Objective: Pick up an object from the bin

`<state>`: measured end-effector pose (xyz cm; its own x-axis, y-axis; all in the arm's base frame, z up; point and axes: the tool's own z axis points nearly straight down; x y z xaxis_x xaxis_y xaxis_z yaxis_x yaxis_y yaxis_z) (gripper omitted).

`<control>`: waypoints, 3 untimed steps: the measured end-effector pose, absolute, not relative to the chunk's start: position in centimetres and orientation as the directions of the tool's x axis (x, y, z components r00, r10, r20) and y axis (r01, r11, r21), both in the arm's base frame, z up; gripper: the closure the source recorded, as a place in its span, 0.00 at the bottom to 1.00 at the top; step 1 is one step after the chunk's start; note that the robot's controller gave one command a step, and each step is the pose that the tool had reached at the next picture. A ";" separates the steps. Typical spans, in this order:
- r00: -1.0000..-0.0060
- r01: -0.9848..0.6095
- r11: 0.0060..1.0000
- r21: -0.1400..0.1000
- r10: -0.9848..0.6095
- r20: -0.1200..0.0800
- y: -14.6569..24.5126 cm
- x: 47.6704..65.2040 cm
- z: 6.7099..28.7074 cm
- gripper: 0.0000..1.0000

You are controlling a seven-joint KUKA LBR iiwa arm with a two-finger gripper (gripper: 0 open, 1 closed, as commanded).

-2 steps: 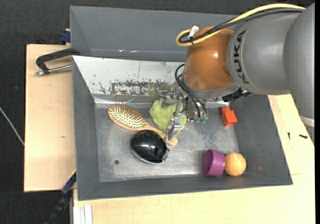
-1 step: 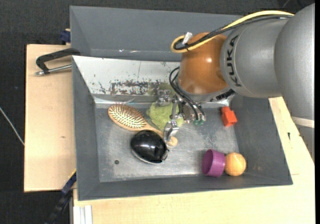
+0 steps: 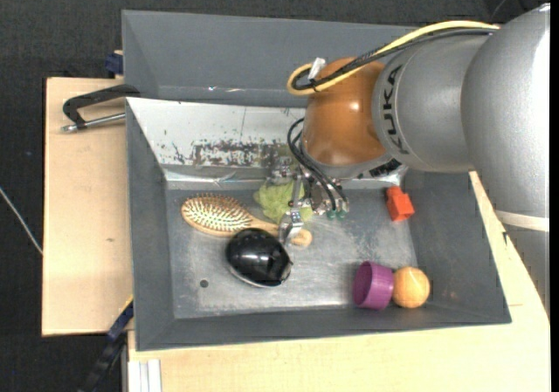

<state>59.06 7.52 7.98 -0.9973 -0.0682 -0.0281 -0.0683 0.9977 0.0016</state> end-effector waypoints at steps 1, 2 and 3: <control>-0.988 -0.154 0.988 0.001 -0.154 -0.031 6.3 52.8 7.7 0.00; -0.955 -0.297 0.955 0.001 -0.297 -0.029 3.6 53.7 7.7 1.00; -0.955 -0.297 0.955 0.001 -0.297 -0.029 3.6 53.7 7.7 1.00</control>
Offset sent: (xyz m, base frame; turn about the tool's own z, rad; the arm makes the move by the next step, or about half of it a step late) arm -0.0611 -0.0444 -0.0098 -0.2325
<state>53.70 3.58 7.72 -0.9545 -0.2967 -0.0287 -0.2969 0.9549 0.0007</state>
